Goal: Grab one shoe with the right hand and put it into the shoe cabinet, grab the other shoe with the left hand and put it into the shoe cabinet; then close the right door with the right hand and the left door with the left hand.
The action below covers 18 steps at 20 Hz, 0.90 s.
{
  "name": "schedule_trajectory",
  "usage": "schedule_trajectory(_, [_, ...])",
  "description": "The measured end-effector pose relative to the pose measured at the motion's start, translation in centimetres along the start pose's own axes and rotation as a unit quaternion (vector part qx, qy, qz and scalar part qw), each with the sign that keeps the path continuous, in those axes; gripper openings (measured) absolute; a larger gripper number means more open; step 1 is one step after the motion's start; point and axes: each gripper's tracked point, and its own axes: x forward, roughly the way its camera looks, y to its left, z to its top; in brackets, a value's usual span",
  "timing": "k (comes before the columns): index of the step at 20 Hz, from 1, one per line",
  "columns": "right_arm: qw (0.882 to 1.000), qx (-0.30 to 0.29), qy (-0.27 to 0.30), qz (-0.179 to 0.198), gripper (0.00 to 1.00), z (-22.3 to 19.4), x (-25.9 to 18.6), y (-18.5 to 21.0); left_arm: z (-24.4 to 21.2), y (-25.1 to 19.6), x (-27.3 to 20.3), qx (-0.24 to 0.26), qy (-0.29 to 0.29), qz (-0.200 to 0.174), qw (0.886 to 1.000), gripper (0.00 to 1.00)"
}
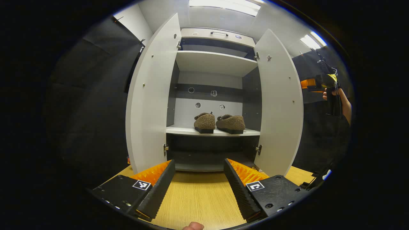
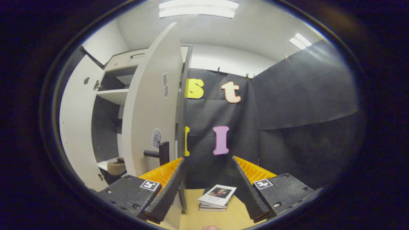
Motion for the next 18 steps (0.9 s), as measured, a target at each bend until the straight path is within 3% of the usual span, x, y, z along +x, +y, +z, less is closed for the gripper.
schedule_trajectory(5, [0.998, 0.012, 0.003, 0.069, 0.89, 0.0, 0.0, 5.4, 0.6, 0.5, -0.4, 0.013, -0.006, 0.004, 1.000, 0.93])
schedule_trajectory(6, [0.997, 0.020, 0.002, 0.080, 0.93, 0.0, 0.1, 6.3, 0.8, 0.8, -0.4, 0.016, -0.009, 0.008, 1.000, 0.92])
schedule_trajectory(13, [0.987, 0.069, 0.003, 0.146, 0.89, -0.5, 2.8, 13.9, 0.3, 1.6, -0.9, 0.018, -0.002, 0.018, 1.000, 0.92])
schedule_trajectory(14, [0.985, 0.070, 0.006, 0.156, 0.93, -0.6, 3.3, 15.0, 0.4, 1.7, -0.9, 0.017, -0.001, 0.019, 1.000, 0.93])
schedule_trajectory(18, [0.986, 0.055, -0.003, 0.159, 0.95, 0.9, 3.6, 16.0, 0.8, 2.3, -1.6, 0.014, -0.005, 0.026, 1.000, 0.93])
